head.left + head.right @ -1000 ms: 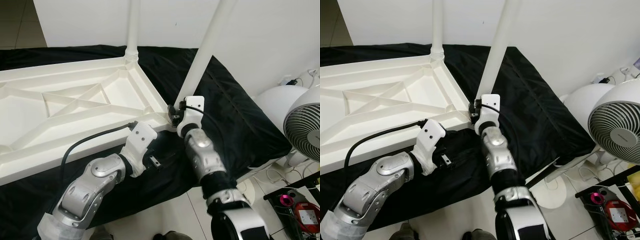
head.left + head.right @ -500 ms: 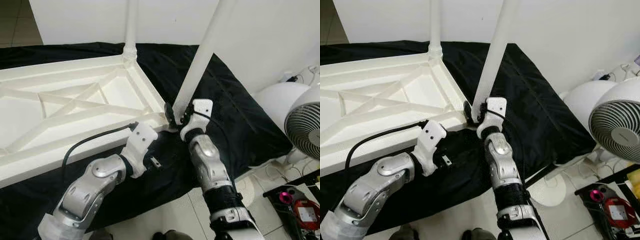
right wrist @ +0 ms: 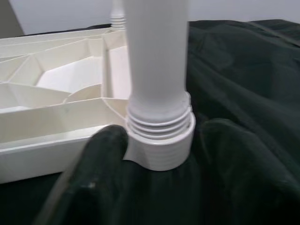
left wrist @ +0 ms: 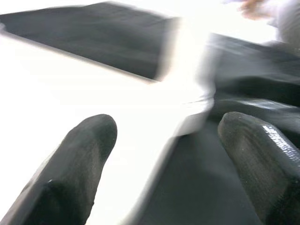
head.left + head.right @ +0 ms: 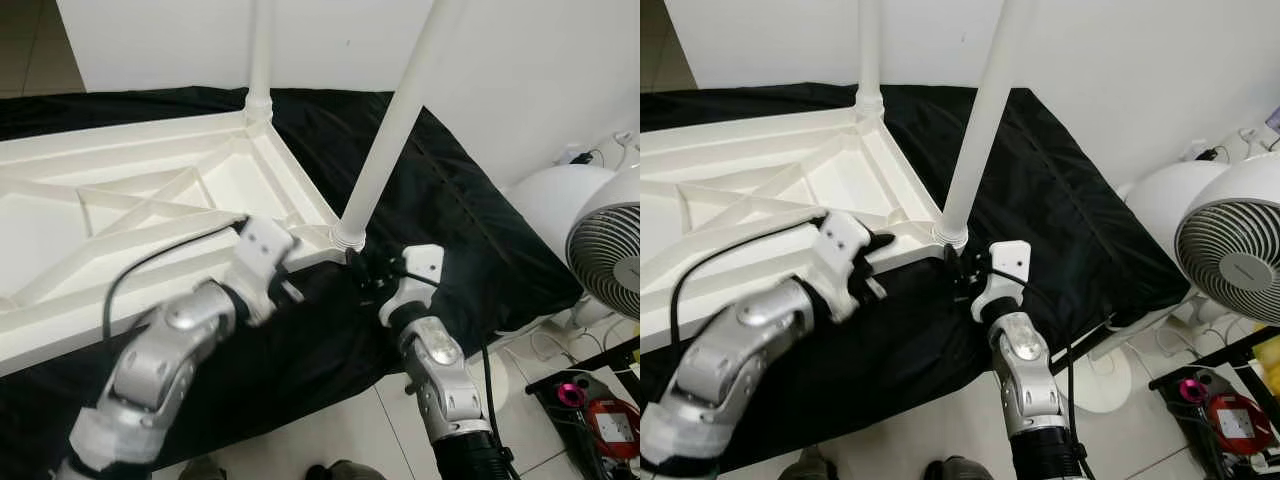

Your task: Building children table

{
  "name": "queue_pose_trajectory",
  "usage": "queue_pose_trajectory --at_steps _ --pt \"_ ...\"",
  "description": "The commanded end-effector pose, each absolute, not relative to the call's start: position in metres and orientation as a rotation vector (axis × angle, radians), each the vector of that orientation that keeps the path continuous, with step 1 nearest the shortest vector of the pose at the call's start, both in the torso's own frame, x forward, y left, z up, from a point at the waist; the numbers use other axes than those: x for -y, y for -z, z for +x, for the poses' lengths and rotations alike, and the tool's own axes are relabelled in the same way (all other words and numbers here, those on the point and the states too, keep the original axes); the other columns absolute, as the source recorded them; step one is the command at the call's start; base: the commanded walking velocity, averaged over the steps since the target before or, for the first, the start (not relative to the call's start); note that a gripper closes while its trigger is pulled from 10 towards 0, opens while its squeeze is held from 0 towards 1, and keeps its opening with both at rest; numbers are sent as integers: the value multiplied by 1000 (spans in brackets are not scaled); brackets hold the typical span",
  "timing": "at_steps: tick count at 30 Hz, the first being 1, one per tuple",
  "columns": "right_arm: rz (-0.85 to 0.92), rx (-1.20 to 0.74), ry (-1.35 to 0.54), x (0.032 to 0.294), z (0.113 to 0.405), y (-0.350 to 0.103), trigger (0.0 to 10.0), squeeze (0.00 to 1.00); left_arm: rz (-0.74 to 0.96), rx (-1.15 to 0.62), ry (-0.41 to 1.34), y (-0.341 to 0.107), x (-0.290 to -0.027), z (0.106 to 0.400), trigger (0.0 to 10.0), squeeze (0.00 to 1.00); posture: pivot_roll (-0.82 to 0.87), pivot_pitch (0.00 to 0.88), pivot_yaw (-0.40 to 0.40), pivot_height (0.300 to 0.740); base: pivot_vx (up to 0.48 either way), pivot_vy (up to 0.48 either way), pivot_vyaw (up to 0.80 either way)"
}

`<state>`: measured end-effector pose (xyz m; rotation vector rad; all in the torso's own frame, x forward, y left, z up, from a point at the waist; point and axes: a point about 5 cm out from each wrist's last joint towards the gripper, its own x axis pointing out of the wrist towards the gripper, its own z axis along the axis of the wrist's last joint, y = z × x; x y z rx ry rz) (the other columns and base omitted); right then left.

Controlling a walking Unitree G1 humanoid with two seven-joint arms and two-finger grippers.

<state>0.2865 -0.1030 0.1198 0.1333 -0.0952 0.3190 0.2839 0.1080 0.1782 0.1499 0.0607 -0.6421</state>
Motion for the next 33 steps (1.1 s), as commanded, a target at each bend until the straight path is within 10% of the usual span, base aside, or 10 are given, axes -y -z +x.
queue_pose_trajectory --at_steps 1,6,7,8,33 --pt "131 65 -328 105 287 -114 0 0 167 -78 547 -175 -119 292 10000 0 23 68 -138 740 0 0 0" --pt "132 49 -377 102 290 -115 0 0 162 -61 476 -179 -126 299 10000 0 31 67 -141 740 0 0 0" --pt "127 45 -400 101 292 -115 2941 0 171 -57 466 -180 -127 300 10000 0 31 67 -141 740 0 0 0" --pt "127 41 -422 99 293 -116 10000 0 174 -55 462 -180 -127 301 10000 0 32 66 -137 740 0 0 0" --pt "102 84 -185 157 334 -133 10000 0 404 -159 332 -172 -156 318 10000 0 27 75 -103 740 0 0 0"
